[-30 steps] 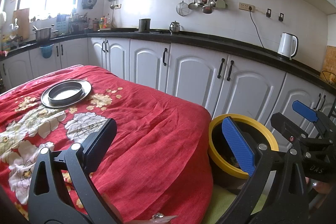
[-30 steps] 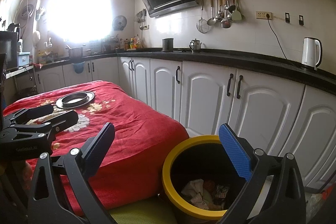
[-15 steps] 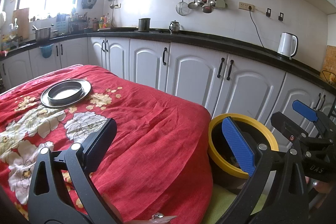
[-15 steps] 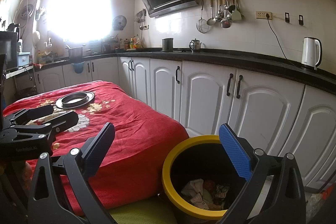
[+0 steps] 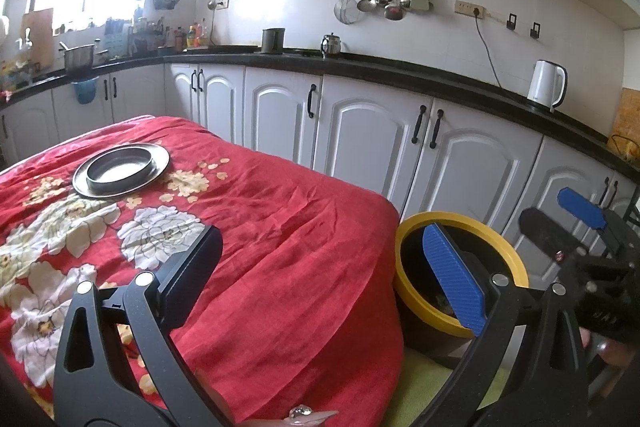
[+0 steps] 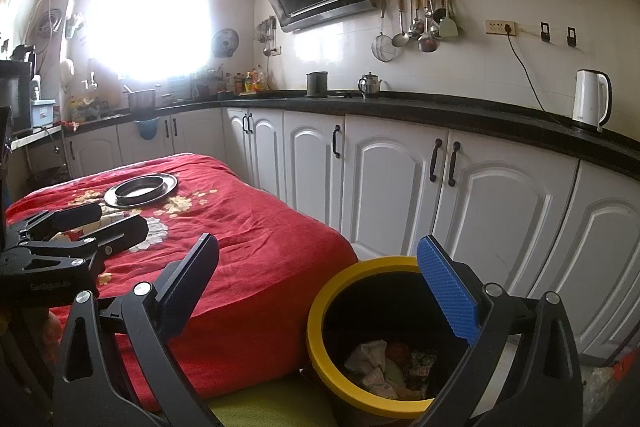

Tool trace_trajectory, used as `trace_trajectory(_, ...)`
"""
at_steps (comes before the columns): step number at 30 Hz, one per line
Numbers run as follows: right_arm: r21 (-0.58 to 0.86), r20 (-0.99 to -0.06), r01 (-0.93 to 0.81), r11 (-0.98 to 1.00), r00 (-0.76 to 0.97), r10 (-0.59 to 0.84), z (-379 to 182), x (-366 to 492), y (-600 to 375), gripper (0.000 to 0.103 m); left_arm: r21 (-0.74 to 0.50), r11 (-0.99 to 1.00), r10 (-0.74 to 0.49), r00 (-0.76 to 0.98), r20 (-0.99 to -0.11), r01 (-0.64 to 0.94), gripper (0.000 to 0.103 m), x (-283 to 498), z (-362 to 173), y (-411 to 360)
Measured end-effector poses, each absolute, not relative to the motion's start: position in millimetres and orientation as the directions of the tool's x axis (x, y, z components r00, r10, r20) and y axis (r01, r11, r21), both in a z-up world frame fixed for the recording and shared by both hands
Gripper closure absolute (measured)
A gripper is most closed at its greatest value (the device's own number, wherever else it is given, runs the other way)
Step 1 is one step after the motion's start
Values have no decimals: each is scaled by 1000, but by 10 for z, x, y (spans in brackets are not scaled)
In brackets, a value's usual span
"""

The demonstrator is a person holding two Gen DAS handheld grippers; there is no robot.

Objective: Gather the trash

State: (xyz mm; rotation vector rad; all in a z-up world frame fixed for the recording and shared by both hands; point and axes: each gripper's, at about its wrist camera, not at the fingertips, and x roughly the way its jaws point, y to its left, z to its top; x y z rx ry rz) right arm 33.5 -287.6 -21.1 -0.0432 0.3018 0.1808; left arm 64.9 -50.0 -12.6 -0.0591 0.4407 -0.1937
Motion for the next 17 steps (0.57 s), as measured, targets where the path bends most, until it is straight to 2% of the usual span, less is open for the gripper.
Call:
trace_trajectory(8,-14,-299,-157,987,943,146,-208,359,-2917,6,-112,981,-190,877,-441,156,11,687,-145,-416)
trace_trajectory(11,-19,-316,-181,983,934,165,-190,406,-2867,6,-153,984,-153,866,-475,90,11,687,-145,-142)
trace_trajectory(13,-28,-329,-224,974,922,203,-149,482,-2731,6,-180,984,-100,851,-516,7,11,647,-181,194)
trace_trajectory(17,1,-406,-436,900,822,399,-102,729,-1958,6,-130,935,197,789,-582,-330,11,294,-284,1296)
